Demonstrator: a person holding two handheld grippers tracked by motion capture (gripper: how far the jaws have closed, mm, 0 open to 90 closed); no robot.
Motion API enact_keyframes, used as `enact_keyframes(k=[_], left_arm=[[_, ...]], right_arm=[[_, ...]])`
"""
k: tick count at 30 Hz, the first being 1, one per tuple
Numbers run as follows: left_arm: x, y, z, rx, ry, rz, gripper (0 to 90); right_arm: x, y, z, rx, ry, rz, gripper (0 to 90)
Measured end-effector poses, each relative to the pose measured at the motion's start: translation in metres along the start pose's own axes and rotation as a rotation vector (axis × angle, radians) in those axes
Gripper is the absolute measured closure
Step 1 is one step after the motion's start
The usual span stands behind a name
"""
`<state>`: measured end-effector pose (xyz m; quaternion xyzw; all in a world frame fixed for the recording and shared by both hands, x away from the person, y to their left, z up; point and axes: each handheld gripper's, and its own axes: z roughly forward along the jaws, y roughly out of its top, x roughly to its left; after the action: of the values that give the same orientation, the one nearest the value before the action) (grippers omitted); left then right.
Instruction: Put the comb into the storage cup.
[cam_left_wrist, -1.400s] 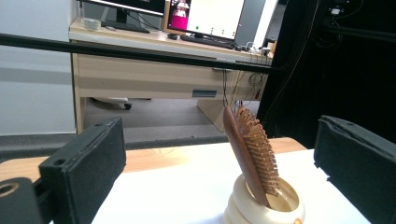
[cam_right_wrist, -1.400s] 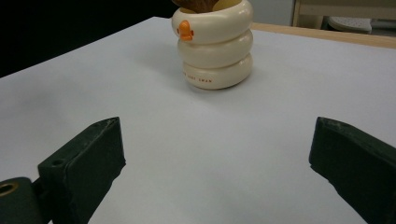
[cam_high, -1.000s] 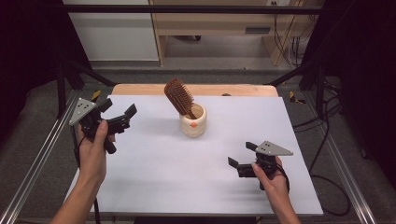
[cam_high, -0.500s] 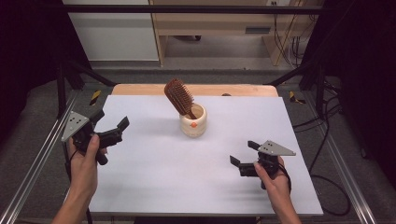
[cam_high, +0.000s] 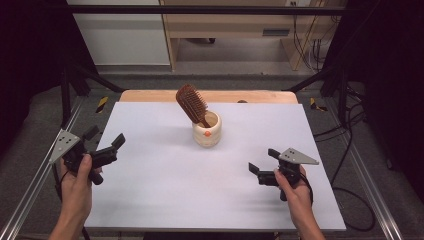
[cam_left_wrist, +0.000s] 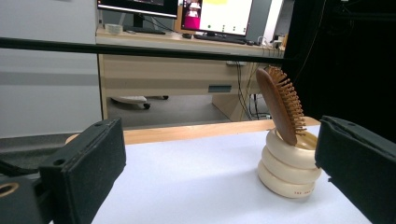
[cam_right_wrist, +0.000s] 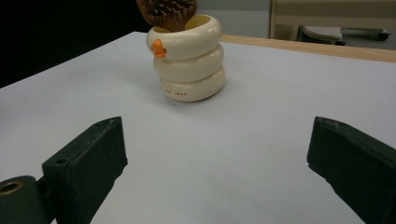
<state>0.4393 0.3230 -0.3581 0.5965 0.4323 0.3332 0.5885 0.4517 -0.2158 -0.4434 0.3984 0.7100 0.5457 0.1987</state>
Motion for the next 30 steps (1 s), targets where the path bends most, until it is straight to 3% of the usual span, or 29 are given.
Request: enact_keyframes(k=[6, 17, 30], left_arm=[[0.005, 0.004, -0.012, -0.015, 0.005, 0.005, 2.0], [0.002, 0.004, -0.027, -0.001, -0.003, 0.060, 2.0], [0.002, -0.018, -0.039, 0.031, 0.002, 0.077, 1.8]], right_arm=[[0.000, 0.002, -0.004, -0.015, -0.023, -0.012, 4.6], [-0.004, 0.005, -0.017, -0.026, -0.039, -0.026, 4.3], [-0.004, 0.003, -0.027, -0.024, -0.049, -0.051, 4.2]])
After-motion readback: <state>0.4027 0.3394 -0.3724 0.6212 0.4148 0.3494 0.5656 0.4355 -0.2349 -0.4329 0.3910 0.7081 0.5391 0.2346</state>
